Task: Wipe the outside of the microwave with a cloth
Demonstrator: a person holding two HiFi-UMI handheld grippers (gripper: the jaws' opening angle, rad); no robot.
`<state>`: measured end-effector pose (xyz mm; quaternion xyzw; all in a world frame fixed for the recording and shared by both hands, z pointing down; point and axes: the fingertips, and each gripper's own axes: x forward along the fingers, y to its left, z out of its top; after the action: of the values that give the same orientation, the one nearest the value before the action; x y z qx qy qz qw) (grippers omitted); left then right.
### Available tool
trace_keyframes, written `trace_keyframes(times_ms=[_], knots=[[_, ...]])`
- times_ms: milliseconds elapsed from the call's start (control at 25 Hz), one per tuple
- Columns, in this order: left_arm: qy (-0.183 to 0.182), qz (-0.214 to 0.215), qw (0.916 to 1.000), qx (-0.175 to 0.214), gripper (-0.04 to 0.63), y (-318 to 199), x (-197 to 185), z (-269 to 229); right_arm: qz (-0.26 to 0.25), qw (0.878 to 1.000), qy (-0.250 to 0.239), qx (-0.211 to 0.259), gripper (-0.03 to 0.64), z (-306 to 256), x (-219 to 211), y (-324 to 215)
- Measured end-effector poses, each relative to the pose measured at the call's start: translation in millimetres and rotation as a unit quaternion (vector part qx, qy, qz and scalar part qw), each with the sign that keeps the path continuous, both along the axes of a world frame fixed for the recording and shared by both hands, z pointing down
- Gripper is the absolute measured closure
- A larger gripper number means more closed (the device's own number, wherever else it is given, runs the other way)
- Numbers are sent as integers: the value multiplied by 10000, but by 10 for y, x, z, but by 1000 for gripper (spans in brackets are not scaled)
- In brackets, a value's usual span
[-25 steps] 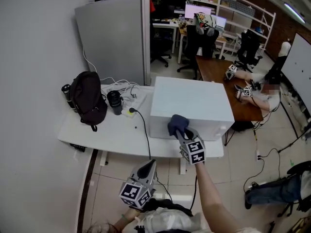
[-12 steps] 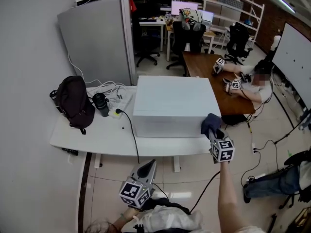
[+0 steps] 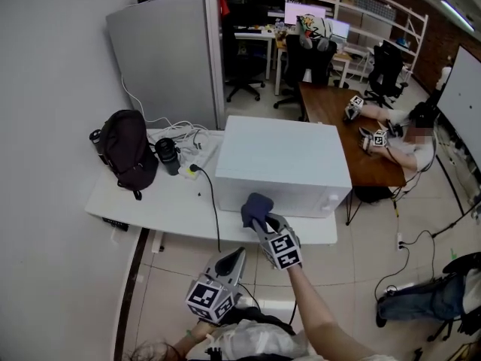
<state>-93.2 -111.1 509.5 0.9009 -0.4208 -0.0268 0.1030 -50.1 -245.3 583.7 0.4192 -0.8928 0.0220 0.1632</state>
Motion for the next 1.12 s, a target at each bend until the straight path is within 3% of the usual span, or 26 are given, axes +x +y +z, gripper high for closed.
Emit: trace_keyframes(times_ms=[240, 440, 600, 800, 960, 1120], knots=[[-90, -376, 9992, -84, 609, 37, -230, 57, -574, 9983, 57, -125, 537, 132, -863, -326], [-121, -670, 9976, -116, 609, 28, -421, 60, -498, 9984, 183, -188, 537, 213, -829, -516], [-152, -660, 9976, -146, 609, -3, -414, 98, -239, 9991, 334, -127, 537, 272, -315, -484], [-137, -316, 9992, -179, 609, -25, -184, 130, 530, 9966, 578, -246, 537, 410, 824, -381], [-123, -45, 9998, -162, 609, -24, 3, 118, 1350, 9873, 696, -461, 538, 513, 1776, -235], [-134, 113, 9997, -157, 609, -17, 105, 127, 1920, 9771, 729, -562, 537, 560, 2460, -78]])
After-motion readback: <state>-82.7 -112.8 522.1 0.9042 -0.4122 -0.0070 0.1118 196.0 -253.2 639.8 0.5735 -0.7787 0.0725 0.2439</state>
